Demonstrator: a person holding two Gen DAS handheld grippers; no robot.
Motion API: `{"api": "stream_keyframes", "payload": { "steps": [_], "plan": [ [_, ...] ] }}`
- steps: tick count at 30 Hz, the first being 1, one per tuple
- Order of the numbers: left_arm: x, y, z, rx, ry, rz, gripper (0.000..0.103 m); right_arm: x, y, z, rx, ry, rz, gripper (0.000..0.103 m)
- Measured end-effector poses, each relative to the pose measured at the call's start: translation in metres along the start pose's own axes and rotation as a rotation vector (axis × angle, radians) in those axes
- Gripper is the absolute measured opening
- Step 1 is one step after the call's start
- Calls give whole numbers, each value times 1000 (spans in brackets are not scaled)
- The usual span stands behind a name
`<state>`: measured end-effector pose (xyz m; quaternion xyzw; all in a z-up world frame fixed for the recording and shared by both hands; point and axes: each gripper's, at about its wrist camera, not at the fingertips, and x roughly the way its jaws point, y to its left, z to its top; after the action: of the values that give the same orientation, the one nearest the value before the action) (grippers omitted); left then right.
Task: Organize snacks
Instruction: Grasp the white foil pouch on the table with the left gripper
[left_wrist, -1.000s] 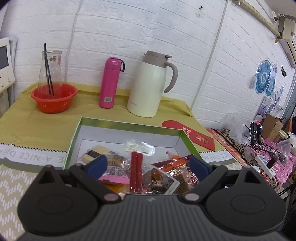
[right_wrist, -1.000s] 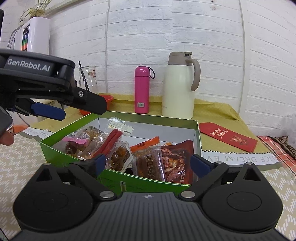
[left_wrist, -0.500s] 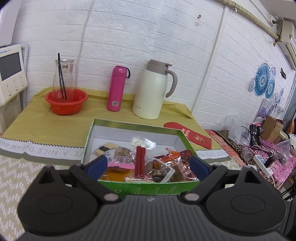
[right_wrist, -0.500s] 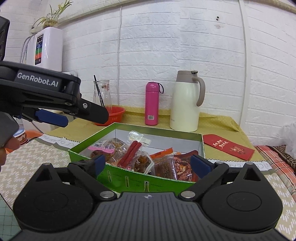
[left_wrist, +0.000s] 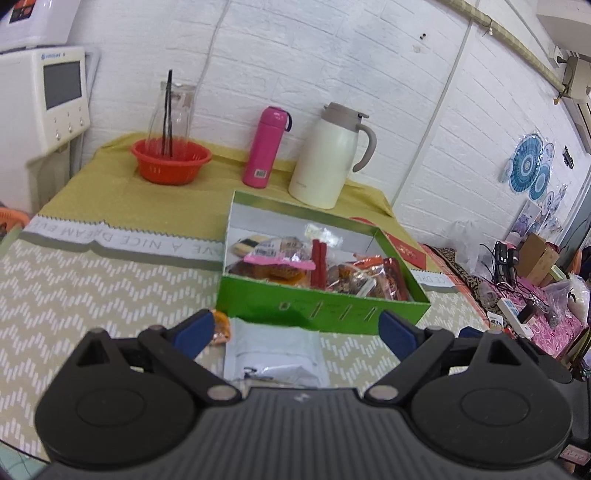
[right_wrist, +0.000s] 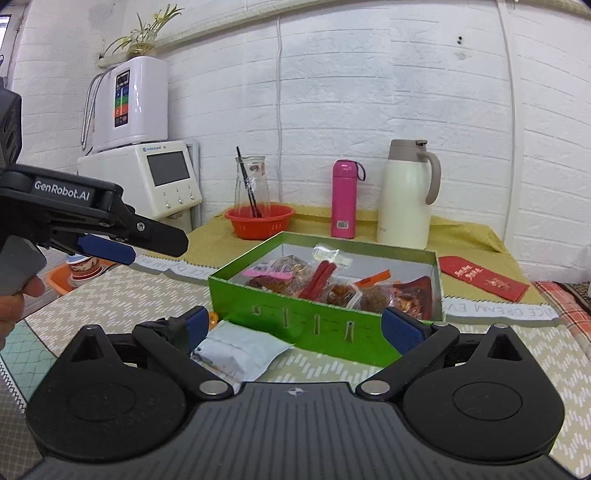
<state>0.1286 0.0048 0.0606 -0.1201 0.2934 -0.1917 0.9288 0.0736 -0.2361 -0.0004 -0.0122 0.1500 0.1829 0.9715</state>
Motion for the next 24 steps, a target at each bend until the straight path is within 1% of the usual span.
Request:
{"api": "stream_keyframes", "payload": {
  "steps": [4,8,14,19,21,22,23,24],
  "plan": [
    [10,20,-22,-57,52,-19,91,13,12,-13,7,82,47,103],
    [24,32,-37,-71,97,-3,91,27,19,-21,19,140,84,103],
    [48,38,-42,-80,124,-32,91,47,22,-26,35,195,100,103],
    [68,40,-40,-99,152,-65,91,64,18,-26,69,216,102,103],
    [73,40,-38,-92,153,-62,90,70,16,-25,80,215,100,103],
    [75,41,-37,-89,156,-64,87,74,15,-24,87,216,100,103],
    [78,41,-35,-86,162,-70,79,77,13,-24,95,220,100,103],
    [81,42,-35,-84,171,-73,76,81,12,-23,102,224,101,103]
  ]
}}
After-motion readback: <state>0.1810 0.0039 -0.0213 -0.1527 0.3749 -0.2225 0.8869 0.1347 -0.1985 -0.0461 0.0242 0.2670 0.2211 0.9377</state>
